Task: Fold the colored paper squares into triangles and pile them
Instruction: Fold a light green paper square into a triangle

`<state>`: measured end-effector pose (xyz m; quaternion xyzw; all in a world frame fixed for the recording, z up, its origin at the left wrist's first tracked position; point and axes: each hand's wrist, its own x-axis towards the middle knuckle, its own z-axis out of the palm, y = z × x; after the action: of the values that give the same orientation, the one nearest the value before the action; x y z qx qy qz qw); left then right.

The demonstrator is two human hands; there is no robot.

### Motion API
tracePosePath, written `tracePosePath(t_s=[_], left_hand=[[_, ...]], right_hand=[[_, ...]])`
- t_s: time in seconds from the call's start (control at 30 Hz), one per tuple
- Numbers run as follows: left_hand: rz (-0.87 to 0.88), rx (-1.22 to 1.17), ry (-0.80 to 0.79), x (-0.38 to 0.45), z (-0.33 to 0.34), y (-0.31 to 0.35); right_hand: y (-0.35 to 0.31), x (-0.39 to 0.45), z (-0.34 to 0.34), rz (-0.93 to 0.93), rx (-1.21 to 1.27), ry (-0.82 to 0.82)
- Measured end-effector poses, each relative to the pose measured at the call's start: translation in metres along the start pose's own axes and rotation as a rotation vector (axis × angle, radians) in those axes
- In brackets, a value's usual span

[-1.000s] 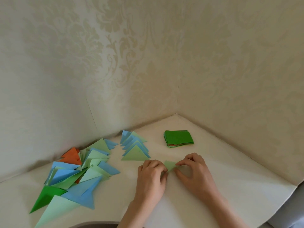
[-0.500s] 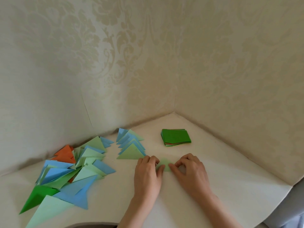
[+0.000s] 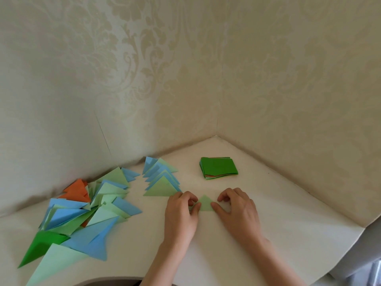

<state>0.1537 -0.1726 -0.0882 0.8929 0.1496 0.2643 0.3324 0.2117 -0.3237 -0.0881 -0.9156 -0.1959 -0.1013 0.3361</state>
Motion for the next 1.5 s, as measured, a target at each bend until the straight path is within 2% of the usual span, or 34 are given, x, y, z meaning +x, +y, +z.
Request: tracePosePath(t_s=[0.33,0.57,0.67,0.83,0.97,1.1,1.23,1.4,1.5], left_hand=[[-0.051,-0.075,-0.027,0.0,-0.01,-0.005],[0.053,0.083,0.059,-0.01,-0.005,0.011],[0.077,0.124,0.028,-0.011,0.002,0.02],[-0.076,0.116,-0.085,-0.005,0.006,0.027],[-0.069,0.096,-0.093,-0.007,0.008,0.032],[0.006,0.066,-0.043,-0.014,0.003,0.028],[0.053,0.034,0.1,-0.012,-0.02,0.008],[0.034,0.044,0.192,0.007,-0.06,-0.037],[0.004,0.046,0.204,0.016,-0.068,-0.051]], right_hand=[[0.001,-0.001,-0.004,0.013,0.047,-0.028],[-0.001,-0.002,-0.006,0.017,0.035,-0.026],[-0.001,-0.003,-0.007,0.003,0.026,-0.025],[-0.001,-0.003,-0.006,-0.011,-0.009,-0.028],[-0.001,-0.003,-0.007,-0.018,0.01,-0.016],[-0.001,-0.003,-0.009,-0.018,0.045,0.006],[0.002,-0.002,-0.01,0.015,0.106,0.022],[-0.005,0.01,-0.01,0.033,0.011,-0.014],[-0.011,0.033,-0.005,-0.017,-0.07,0.049]])
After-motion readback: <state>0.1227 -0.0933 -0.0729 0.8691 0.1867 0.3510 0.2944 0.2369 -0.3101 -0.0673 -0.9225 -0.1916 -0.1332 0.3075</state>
